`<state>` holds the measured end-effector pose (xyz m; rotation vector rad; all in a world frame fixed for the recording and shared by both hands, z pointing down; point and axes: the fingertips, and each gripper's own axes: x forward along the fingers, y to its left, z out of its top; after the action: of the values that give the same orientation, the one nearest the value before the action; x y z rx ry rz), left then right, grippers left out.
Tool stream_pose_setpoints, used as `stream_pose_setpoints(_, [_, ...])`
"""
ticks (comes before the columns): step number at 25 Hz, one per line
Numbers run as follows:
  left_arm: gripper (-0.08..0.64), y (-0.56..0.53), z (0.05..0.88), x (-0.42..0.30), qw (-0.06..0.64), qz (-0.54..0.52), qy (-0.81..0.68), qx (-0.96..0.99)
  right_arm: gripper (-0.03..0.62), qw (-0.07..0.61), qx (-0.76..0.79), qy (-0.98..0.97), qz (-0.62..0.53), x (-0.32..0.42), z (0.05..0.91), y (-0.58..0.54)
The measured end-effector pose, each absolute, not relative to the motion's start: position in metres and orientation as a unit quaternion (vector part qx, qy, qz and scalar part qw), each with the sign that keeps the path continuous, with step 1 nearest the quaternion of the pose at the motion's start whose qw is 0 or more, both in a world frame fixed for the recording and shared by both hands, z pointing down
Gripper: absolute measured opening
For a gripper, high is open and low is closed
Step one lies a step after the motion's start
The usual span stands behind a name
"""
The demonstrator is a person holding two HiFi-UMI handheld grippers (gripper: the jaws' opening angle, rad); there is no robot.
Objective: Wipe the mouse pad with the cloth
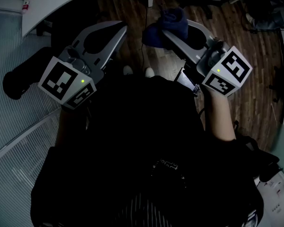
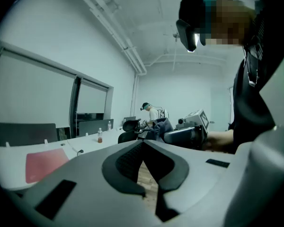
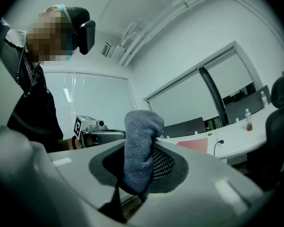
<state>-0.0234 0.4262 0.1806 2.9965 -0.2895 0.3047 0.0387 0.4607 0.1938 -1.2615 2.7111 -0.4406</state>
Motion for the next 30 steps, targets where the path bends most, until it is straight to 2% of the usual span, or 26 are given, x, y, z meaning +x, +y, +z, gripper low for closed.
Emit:
stream_pose_setpoints(2, [0.000, 0.432, 0.184, -0.017, 0.039, 0.117, -0.091, 0.988, 0.097, 0.064, -0.412, 0.898, -0.144, 0.043, 0.197, 0.466])
stream_pose_setpoints(7, [0.000, 0.443, 0.185, -0.011, 0.065, 0.115, -0.089, 0.987, 0.097, 0.108, -0.427, 0.882, -0.169, 0.068, 0.203, 0.474])
stream_pose_setpoints(13, [0.000, 0.437, 0.203, -0.019, 0.100, 0.124, -0.076, 0.984, 0.097, 0.065, -0.422, 0.887, -0.177, 0.073, 0.212, 0.458])
stream_pose_setpoints(18, [0.000, 0.413, 0.202, -0.010, 0.116, 0.091, -0.064, 0.987, 0.097, 0.033, -0.430, 0.885, -0.176, 0.060, 0.216, 0.443])
stream_pose_setpoints(24, [0.000, 0.372, 0.197, 0.008, 0.127, 0.060, -0.011, 0.990, 0.097, 0.068, -0.437, 0.873, -0.206, 0.061, 0.209, 0.407])
stream_pose_setpoints(30, [0.000, 0.330, 0.193, 0.018, 0.145, 0.041, 0.038, 0.988, 0.098, 0.058, -0.482, 0.852, -0.194, 0.062, 0.200, 0.363])
